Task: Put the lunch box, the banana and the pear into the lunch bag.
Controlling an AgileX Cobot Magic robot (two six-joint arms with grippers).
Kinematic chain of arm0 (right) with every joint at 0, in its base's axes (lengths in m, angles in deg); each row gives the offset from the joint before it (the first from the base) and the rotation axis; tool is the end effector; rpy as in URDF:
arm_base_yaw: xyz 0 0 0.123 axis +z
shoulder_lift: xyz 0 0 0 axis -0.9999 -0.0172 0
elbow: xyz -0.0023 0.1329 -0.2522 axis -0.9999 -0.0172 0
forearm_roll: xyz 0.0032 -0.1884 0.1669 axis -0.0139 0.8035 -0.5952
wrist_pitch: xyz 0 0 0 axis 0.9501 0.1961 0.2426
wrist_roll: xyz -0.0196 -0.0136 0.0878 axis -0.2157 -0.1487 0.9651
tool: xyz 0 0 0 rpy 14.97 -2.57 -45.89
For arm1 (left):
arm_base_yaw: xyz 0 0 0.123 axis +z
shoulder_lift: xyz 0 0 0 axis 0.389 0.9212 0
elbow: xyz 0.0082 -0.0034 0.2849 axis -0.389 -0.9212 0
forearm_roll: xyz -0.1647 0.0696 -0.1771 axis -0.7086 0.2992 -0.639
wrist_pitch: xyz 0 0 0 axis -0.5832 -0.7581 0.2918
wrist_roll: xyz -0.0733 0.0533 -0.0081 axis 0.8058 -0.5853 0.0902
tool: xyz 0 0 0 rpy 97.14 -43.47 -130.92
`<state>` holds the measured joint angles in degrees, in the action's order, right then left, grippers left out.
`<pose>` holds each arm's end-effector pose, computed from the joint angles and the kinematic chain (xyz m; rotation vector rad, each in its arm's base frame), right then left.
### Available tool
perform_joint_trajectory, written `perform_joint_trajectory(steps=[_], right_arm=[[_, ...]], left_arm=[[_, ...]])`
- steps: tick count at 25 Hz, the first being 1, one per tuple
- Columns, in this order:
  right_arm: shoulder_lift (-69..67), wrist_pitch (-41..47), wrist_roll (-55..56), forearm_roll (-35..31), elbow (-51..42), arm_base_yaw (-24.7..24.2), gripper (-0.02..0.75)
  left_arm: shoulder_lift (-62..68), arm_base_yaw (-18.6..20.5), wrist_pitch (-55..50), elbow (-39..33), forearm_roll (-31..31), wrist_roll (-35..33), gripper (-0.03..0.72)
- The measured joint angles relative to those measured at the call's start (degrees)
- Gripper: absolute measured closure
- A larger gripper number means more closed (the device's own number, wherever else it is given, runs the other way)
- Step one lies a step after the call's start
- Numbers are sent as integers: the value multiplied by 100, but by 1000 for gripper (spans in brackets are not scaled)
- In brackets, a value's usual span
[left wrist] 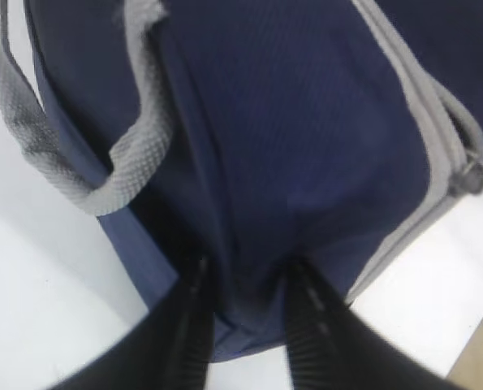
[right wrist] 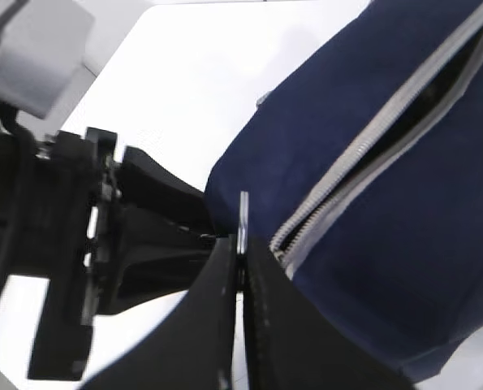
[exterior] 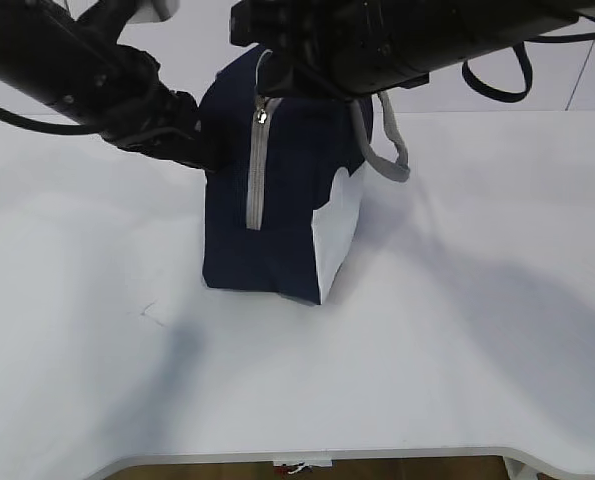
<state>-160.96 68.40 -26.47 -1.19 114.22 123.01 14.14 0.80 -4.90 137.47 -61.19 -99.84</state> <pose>0.3016 0.2167 0.3350 -0.2839 2.1782 0.7075 0.3342 -0.1764 0.2803 0.7649 2.3459 -0.6549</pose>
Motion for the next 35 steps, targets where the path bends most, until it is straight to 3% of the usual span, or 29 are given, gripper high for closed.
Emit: perform_joint_trajectory(steps=[4,6,17,35], right_arm=[[-8,-12,0,0,0,0,724],[-13,-64,-13,0,0,0,724],[-57,-527,-176,648,0,-28,724],[-766,-1091,-176,683,289,-739,724]], left_arm=[[39,-8,16,0,-76,-185,650],[39,-8,-74,0,-47,-216,683],[39,-8,-1381,23,929,-251,692],[-673,-8,-2488,23,2047,-139,692]])
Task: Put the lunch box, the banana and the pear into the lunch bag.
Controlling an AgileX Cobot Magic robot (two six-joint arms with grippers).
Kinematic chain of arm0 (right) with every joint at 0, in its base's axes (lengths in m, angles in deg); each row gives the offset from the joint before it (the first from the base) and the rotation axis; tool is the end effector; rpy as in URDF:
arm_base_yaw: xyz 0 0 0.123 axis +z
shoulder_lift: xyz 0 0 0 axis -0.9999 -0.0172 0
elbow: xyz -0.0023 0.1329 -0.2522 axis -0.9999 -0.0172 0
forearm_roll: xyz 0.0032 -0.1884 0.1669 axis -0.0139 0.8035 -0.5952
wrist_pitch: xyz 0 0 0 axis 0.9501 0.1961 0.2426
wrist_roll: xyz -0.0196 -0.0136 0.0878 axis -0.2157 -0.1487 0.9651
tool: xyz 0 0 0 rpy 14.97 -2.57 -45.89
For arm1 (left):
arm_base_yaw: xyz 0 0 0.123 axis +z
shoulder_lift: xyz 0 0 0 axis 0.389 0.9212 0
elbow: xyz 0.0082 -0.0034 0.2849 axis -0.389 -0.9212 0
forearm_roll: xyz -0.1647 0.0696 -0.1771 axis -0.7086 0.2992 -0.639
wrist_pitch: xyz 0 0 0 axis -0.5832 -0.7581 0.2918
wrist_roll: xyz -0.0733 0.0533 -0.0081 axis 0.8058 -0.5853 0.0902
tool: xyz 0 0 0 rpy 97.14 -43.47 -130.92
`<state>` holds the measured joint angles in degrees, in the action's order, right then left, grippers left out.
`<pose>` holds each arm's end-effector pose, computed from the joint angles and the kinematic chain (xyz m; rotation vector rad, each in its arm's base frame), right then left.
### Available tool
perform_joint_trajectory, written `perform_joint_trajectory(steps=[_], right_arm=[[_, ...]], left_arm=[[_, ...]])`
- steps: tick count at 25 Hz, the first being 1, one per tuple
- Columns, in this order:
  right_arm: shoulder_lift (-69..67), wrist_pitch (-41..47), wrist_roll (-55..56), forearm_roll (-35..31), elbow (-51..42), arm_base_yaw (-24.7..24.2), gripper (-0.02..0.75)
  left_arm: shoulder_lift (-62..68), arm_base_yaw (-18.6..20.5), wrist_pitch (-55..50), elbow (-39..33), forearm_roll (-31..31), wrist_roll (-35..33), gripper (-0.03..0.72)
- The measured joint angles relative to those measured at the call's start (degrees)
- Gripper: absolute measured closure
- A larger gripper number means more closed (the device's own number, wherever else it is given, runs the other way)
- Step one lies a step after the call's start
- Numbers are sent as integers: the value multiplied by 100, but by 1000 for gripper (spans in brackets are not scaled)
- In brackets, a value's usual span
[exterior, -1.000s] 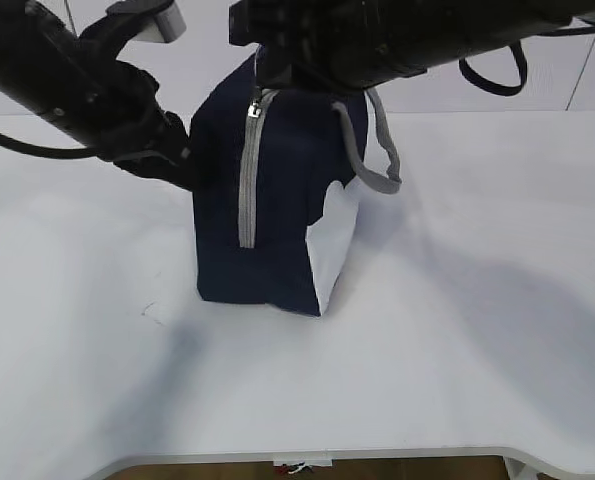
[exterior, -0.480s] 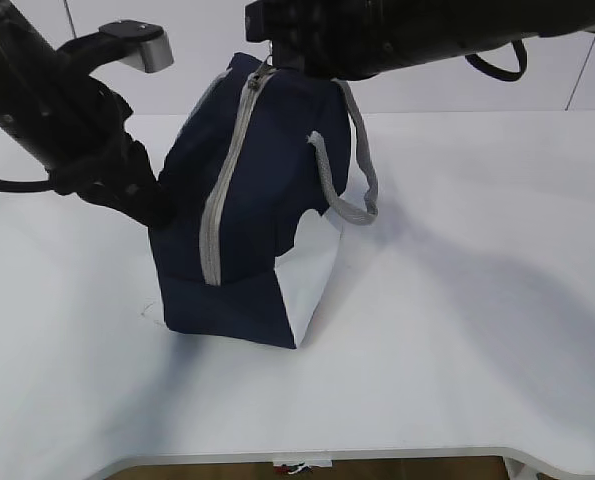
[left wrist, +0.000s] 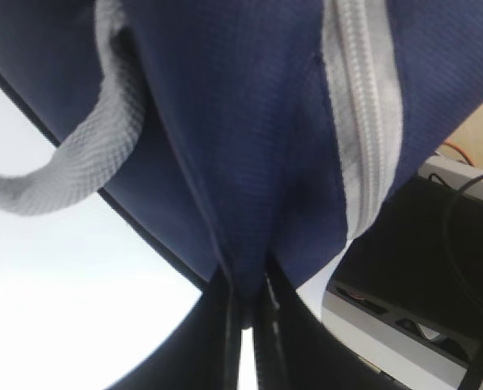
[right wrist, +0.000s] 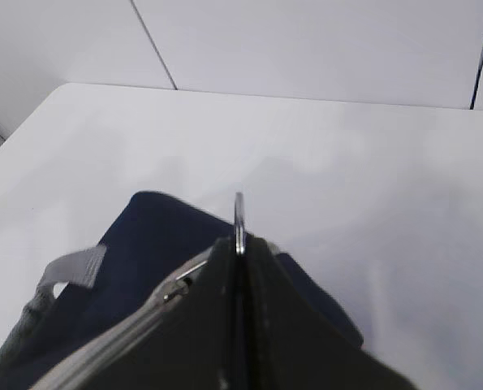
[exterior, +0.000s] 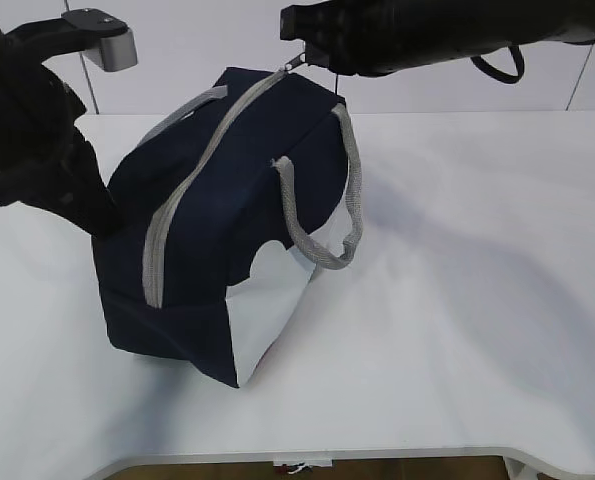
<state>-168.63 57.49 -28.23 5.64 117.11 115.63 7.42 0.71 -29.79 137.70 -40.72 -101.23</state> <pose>0.3651 0.1870 0.3130 -0.2245 2.0481 0.5022 0.2850 -0.1445 0.2982 1.3030 2.5219 -0.3926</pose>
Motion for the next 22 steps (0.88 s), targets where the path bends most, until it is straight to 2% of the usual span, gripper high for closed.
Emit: perform_joint_trajectory(steps=[10,18,22], right_arm=[[-919,335,0,-18,893,-373,724],[-1159,955,0,-40,1266,-396,724],[-1159,1354,0,-204,1640,-405,724]], left_arm=[[0,0,-108,0,105,62,692],[0,0,-176,0,150,233,692],[0,0,-291,160,187,678,640]])
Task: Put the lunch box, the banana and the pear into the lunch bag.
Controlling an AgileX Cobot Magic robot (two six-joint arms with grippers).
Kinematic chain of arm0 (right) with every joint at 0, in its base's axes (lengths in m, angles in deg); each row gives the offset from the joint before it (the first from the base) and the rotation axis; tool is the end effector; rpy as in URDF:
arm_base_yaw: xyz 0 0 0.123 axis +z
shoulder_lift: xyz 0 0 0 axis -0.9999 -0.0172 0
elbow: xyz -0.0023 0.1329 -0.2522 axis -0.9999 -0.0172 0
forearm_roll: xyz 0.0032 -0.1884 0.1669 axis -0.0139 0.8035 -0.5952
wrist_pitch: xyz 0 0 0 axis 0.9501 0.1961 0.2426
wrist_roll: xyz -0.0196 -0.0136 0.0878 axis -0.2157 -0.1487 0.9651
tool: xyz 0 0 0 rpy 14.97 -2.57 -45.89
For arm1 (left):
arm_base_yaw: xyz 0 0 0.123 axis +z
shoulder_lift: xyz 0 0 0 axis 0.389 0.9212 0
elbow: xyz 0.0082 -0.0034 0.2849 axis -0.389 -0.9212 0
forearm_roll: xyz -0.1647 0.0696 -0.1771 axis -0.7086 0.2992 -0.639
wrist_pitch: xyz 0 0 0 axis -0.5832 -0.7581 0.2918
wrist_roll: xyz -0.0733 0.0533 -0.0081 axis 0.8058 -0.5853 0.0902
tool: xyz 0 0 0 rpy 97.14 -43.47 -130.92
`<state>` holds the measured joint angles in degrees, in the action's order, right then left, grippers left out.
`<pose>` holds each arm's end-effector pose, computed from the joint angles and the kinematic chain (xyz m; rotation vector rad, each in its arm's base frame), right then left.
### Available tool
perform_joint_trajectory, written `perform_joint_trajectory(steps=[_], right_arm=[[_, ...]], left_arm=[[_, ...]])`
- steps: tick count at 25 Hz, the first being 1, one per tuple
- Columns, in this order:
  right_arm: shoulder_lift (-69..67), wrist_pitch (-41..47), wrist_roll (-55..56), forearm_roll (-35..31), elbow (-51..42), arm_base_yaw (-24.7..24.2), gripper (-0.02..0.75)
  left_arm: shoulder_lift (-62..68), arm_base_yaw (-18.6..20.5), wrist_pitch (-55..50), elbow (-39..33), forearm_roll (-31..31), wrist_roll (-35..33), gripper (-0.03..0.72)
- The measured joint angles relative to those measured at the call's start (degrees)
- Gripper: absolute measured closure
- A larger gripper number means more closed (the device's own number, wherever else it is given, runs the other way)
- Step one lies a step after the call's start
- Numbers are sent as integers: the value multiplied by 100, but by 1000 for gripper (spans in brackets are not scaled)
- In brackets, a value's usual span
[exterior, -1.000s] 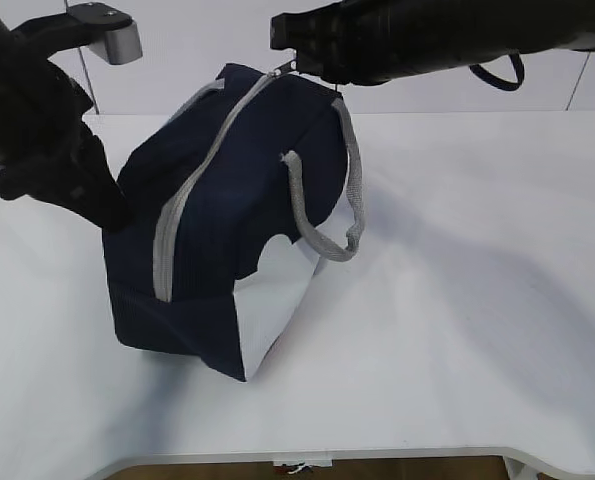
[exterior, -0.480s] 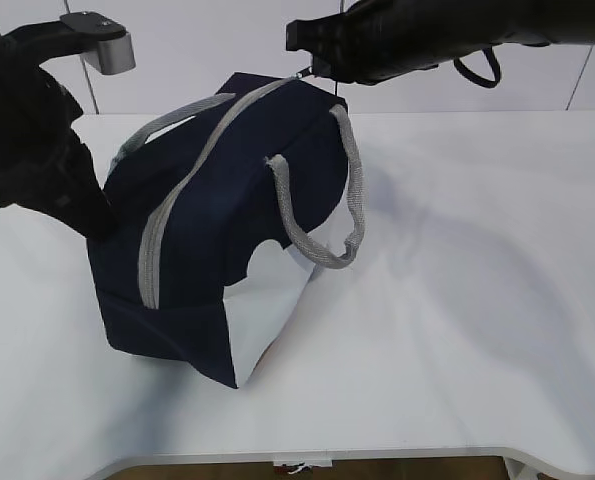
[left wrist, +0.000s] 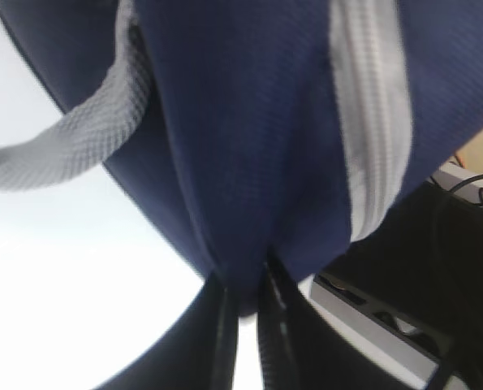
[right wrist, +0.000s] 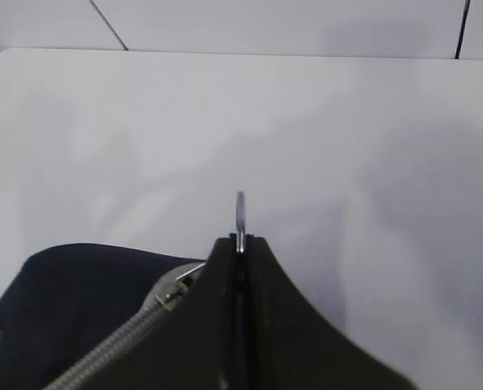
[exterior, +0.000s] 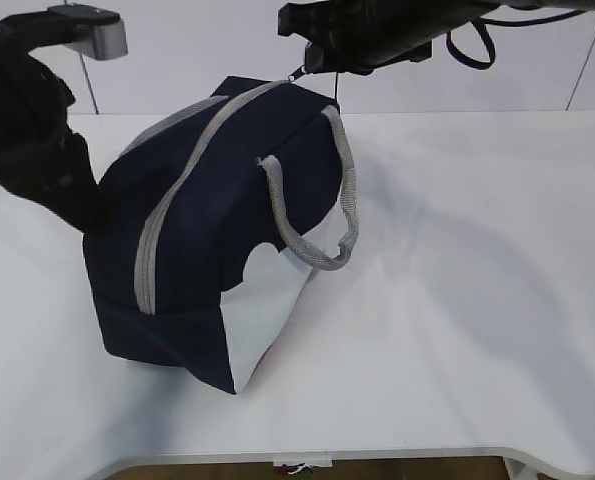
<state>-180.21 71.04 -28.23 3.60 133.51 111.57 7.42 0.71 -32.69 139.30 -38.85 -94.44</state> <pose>0.4206 0.1846 0.3010 -0.1745 2.2020 0.4964 0.2842 -0.1419 0.3041 1.1960 2.6211 -0.3822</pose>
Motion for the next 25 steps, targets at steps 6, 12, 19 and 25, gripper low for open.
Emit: perform_joint_trajectory(steps=[6,12,19,25], right_arm=[[0,717,-57,-449,462,0,724],[0,1096,-226,-856,610,0,724],[0,1108,-304,-1027,612,0,724],[0,1108,-304,-1040,612,0,724]], left_arm=[[-23,0,-131,892,412,777,346],[134,0,72,1665,407,970,291],[1028,0,795,2090,19,1153,287],[1404,0,1577,2094,-482,1187,287]])
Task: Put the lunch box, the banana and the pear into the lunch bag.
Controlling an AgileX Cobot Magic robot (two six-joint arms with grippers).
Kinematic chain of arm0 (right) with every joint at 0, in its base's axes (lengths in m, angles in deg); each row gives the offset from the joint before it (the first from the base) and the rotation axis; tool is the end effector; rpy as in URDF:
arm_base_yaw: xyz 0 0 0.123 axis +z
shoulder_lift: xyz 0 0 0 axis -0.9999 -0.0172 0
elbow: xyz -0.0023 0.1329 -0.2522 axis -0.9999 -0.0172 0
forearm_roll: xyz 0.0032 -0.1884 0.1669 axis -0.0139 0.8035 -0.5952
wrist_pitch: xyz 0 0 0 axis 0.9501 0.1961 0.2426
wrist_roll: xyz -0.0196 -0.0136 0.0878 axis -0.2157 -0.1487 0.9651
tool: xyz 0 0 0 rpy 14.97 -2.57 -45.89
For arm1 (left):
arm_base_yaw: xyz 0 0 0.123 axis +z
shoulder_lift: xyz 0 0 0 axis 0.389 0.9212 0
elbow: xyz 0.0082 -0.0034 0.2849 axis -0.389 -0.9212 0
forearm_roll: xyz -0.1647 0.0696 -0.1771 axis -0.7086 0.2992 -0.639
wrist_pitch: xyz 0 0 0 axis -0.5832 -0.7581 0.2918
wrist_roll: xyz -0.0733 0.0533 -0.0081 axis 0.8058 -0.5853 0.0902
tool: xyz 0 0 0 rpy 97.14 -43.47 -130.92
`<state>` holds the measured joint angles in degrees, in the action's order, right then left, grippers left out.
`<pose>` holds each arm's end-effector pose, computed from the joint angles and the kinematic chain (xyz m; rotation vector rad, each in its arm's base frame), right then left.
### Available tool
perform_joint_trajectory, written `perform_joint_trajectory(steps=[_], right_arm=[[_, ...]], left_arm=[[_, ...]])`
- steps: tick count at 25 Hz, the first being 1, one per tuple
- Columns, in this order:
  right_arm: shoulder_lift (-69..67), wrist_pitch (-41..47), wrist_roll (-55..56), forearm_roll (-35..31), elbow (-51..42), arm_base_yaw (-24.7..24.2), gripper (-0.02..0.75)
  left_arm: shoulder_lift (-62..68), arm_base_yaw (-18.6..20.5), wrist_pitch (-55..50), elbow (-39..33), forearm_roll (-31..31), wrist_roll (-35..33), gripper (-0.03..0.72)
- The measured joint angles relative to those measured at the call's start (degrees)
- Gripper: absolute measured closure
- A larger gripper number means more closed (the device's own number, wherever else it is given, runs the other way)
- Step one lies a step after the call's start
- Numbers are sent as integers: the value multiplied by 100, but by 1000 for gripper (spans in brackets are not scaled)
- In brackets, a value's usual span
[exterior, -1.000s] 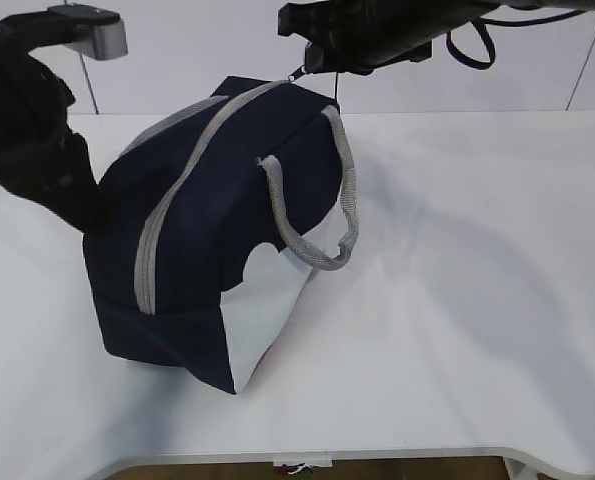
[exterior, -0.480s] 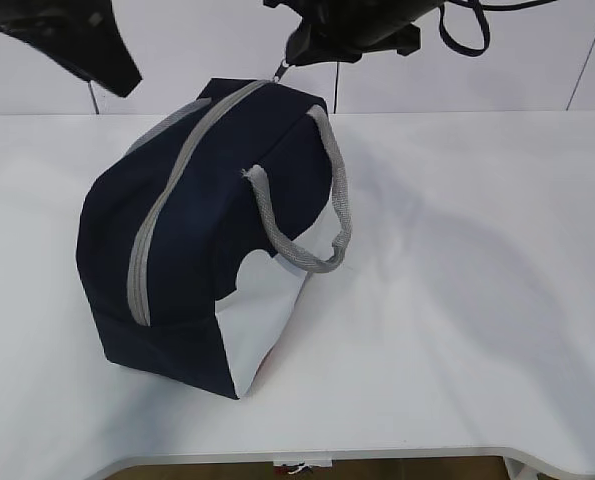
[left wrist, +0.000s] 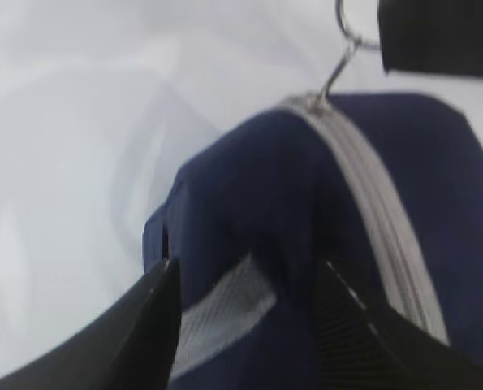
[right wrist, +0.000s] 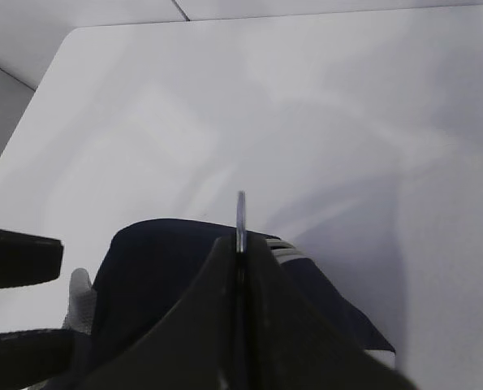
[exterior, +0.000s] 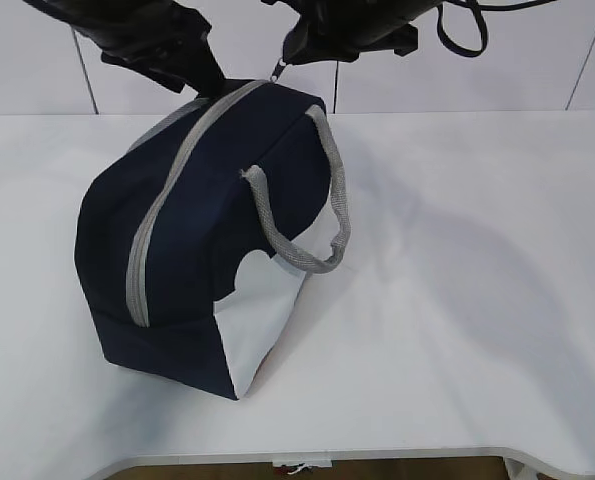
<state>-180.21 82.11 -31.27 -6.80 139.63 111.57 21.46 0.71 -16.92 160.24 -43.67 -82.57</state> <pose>0.4124 0.1950 0.3253 -0.1702 2.2824 0.6790 0.3752 -0.1816 0.3308 0.7323 2.3936 -0.4875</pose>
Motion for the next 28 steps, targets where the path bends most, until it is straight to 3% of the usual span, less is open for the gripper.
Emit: perform_joint_trajectory(steps=[10,12,15,17,21,28], right_arm=[[0,-34,0,-23,0,0,724],[0,-34,-7,-23,0,0,724],[0,-34,-12,-23,0,0,724],[-7,-34,-80,-23,0,0,724],[-7,-58,-133,12,0,0,724],[-24,-460,-160,407,0,0,724]], left_arm=[[385,0,449,0,-381,8,292],[396,0,494,0,-381,22,351],[396,0,517,0,-289,22,571],[396,0,547,0,-170,6,652],[396,0,613,25,-112,-329,676],[401,0,-111,728,-12,-861,678]])
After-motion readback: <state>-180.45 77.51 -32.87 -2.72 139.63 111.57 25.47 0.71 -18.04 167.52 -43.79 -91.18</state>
